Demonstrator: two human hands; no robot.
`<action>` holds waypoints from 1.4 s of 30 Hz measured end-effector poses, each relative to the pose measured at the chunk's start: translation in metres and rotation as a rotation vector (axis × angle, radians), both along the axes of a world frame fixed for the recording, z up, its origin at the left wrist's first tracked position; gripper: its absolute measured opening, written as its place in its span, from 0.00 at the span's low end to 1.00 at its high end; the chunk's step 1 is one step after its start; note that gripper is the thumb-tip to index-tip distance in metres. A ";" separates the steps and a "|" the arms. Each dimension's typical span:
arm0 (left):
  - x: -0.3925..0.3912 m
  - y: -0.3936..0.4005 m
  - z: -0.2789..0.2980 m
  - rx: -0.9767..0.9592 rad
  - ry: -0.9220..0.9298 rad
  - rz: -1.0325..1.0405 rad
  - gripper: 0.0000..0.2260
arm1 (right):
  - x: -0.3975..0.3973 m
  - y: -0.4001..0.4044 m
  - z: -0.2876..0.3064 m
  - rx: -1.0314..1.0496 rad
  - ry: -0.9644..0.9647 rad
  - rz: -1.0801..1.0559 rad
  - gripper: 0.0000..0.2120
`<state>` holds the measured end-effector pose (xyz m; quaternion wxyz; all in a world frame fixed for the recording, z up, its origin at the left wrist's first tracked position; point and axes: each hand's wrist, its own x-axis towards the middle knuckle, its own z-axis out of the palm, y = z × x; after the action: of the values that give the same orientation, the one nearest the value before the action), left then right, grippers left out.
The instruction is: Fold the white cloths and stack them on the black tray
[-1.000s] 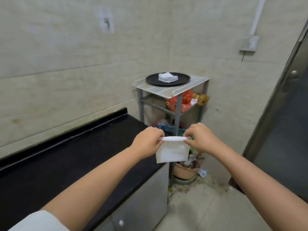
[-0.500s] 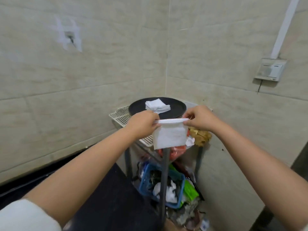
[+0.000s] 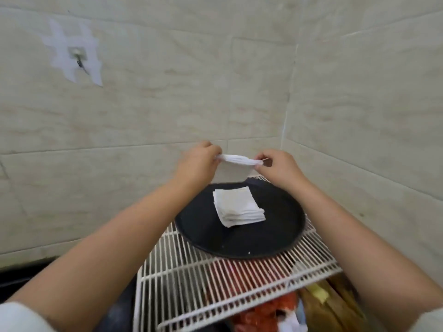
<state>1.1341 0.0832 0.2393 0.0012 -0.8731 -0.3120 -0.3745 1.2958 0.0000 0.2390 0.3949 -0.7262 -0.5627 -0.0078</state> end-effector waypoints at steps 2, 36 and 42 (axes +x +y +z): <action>0.018 0.016 -0.016 0.054 0.016 0.020 0.10 | 0.025 0.023 -0.015 0.004 -0.074 0.047 0.08; -0.188 -0.062 -0.072 -0.337 0.496 0.799 0.23 | -0.150 0.028 -0.037 -0.265 -0.585 0.541 0.23; -0.389 -0.173 -0.077 -0.465 0.390 1.244 0.23 | -0.371 0.001 -0.050 -0.156 -0.631 0.877 0.26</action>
<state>0.7454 -0.0902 0.1618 0.0844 -0.5608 -0.8211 -0.0637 0.9251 0.0011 0.1890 0.1178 -0.4128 -0.9030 -0.0182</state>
